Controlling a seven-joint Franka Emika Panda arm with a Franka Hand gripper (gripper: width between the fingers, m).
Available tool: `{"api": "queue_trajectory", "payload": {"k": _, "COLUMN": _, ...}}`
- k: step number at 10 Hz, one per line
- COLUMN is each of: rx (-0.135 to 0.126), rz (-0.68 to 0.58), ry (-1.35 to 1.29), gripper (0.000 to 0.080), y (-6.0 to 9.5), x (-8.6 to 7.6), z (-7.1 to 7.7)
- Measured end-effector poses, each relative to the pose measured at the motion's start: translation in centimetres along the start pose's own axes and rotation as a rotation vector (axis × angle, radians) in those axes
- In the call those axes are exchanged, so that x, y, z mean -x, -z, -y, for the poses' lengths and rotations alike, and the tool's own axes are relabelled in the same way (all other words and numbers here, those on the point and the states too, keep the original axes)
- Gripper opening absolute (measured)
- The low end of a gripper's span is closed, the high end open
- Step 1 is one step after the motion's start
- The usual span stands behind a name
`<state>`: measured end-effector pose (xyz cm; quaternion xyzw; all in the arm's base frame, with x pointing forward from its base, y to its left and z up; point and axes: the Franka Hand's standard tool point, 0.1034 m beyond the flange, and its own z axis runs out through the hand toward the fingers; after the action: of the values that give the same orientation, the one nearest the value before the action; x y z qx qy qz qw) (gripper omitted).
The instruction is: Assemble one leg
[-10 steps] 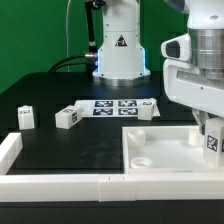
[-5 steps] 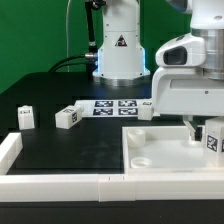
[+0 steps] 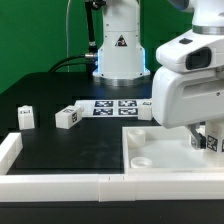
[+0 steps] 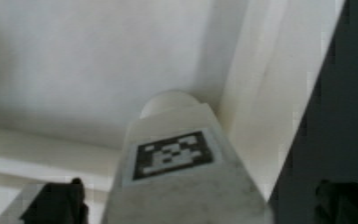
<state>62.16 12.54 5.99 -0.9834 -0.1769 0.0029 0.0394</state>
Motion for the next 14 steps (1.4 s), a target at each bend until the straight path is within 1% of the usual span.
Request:
{"api": "queue_trajectory", "payload": {"k": 1, "rx": 0.0, "rz": 0.0, "ry": 0.008, "gripper": 0.0649, "y": -0.02, "x": 0.02, "z": 0.0}}
{"api": "queue_trajectory", "payload": {"k": 2, "rx": 0.0, "rz": 0.001, "ry": 0.007, "gripper": 0.0527, "y": -0.03, "x": 0.03, "z": 0.0}}
{"api": "queue_trajectory", "payload": {"k": 3, "rx": 0.0, "rz": 0.001, "ry": 0.007, "gripper": 0.0527, "y": -0.03, "x": 0.03, "z": 0.0}}
{"api": "queue_trajectory", "payload": {"k": 4, "rx": -0.001, "rz": 0.001, "ry": -0.017, "gripper": 0.0389, "y": -0.04, "x": 0.04, "z": 0.01}}
{"api": "queue_trajectory", "payload": {"k": 5, "rx": 0.002, "rz": 0.001, "ry": -0.046, "gripper": 0.0287, "y": -0.05, "x": 0.11, "z": -0.28}}
{"api": "queue_trajectory", "payload": {"k": 6, "rx": 0.002, "rz": 0.001, "ry": -0.045, "gripper": 0.0287, "y": -0.06, "x": 0.13, "z": -0.31}}
{"api": "queue_trajectory", "payload": {"k": 7, "rx": -0.005, "rz": 0.001, "ry": -0.132, "gripper": 0.0287, "y": -0.1, "x": 0.15, "z": -0.4}}
{"api": "queue_trajectory", "payload": {"k": 10, "rx": -0.037, "rz": -0.002, "ry": -0.622, "gripper": 0.0287, "y": -0.04, "x": 0.08, "z": -0.54}}
{"api": "queue_trajectory", "payload": {"k": 13, "rx": -0.041, "rz": 0.004, "ry": -1.06, "gripper": 0.0288, "y": 0.01, "x": 0.06, "z": -0.62}}
{"api": "queue_trajectory", "payload": {"k": 14, "rx": -0.05, "rz": 0.009, "ry": -1.165, "gripper": 0.0288, "y": -0.01, "x": 0.06, "z": -0.64}}
